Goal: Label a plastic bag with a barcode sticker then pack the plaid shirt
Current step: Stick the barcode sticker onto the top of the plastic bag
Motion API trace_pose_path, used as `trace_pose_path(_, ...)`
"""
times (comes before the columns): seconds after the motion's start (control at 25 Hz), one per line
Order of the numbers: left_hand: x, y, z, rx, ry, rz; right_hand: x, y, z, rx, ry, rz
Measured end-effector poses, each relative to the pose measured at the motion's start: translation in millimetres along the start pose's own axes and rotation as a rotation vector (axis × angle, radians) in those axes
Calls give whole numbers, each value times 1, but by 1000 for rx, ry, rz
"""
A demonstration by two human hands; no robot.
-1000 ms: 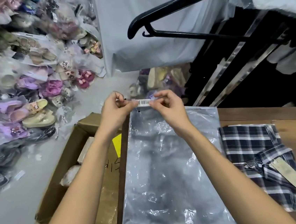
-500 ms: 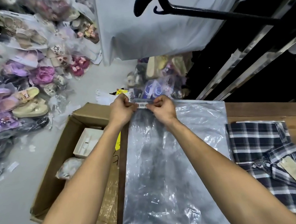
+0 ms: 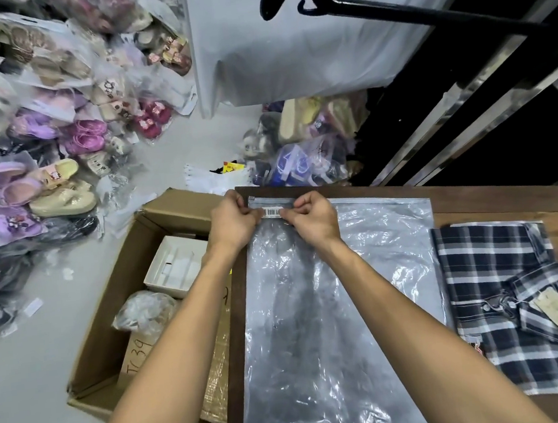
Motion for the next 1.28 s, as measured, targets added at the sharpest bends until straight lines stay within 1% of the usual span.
trace_pose_path(0.16, -2, -6, 9, -6, 101, -24, 0, -8, -9, -3, 6, -25)
trace_pose_path(0.52, -4, -2, 8, -5, 139, -52, 5, -13, 1, 5, -61, -68)
trace_pose_path(0.64, -7, -1, 9, -10, 142, -45, 5, -11, 4, -10, -103, -61)
trace_pose_path(0.8, -10, 3, 12, -8, 147, -34, 3, -9, 2, -41, -93, -63)
trace_pose_path(1.12, -16, 2, 7, -20, 212, -24, 6, -14, 11, -8, -170, -90)
trace_pose_path(1.28, -21, -1, 2, -6, 273, 47, 5, -12, 13, 3, -250, -72)
Point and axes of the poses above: each hand's wrist, its own y-axis towards the middle knuckle, its own x-axis out of the back of the hand, z = x × y, the point moved 8 cm from there along y, towards the middle knuckle, and after that the axes turned 2 degrees about y, right-handed, at the moved point
